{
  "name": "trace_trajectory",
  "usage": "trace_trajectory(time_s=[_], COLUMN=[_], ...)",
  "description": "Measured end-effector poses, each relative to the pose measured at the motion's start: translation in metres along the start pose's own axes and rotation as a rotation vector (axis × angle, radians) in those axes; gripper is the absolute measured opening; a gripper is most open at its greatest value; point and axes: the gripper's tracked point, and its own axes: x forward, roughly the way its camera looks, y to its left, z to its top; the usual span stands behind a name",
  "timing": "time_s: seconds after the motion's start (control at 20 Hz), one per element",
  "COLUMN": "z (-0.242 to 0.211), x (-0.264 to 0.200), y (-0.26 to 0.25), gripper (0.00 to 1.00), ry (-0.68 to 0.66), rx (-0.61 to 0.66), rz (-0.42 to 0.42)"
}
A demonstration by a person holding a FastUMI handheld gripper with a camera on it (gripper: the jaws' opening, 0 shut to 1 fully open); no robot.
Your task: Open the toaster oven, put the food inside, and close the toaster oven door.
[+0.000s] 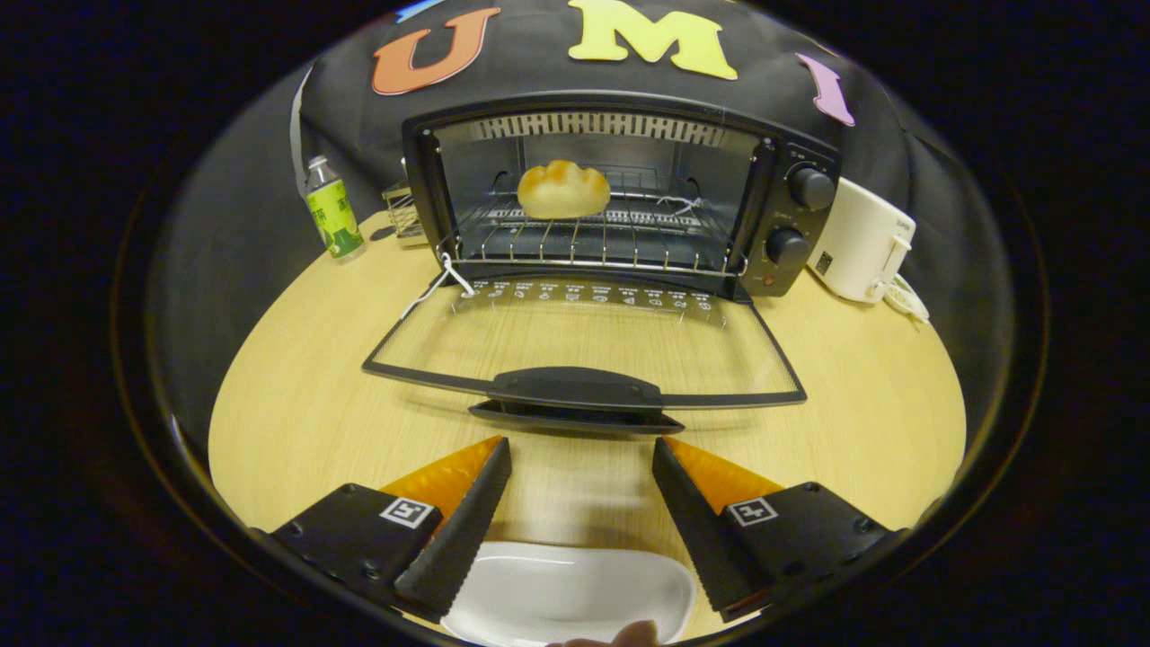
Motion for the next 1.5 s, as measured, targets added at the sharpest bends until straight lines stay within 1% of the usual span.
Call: trace_trajectory(time_s=[0.25, 0.35, 0.45, 0.55, 0.65, 0.8, 0.9, 1.05, 1.2, 1.3, 1.45, 1.5], z=[0.030, 0.051, 0.078, 0.099, 0.114, 0.138, 0.147, 0.151, 0.161, 0.167, 0.177, 0.177], x=[-0.025, -0.037, -0.045, -0.046, -0.040, -0.037, -0.044, -0.052, -0.069, -0.087, -0.132, -0.151], y=[0.002, 0.003, 0.003, -0.001, 0.002, 0.000, -0.002, -0.003, -0.006, -0.005, -0.007, -0.012], gripper=[1.00, 1.00, 1.00, 1.00, 1.00, 1.00, 1.00, 1.00, 1.00, 1.00, 1.00, 1.00], ry=[-0.090, -0.130, -0.193, -0.248, -0.266, -0.319, -0.356, -0.374, -0.423, -0.454, -0.535, -0.563], rx=[0.051, 0.090, 0.075, 0.042, 0.036, 0.034, 0.023, 0.019, 0.021, 0.018, -0.005, -0.031], rz=[0.027, 0.049, 0.049, 0.017, 0.023, 0.010, 0.000, 0.003, 0.001, 0.016, 0.028, 0.004])
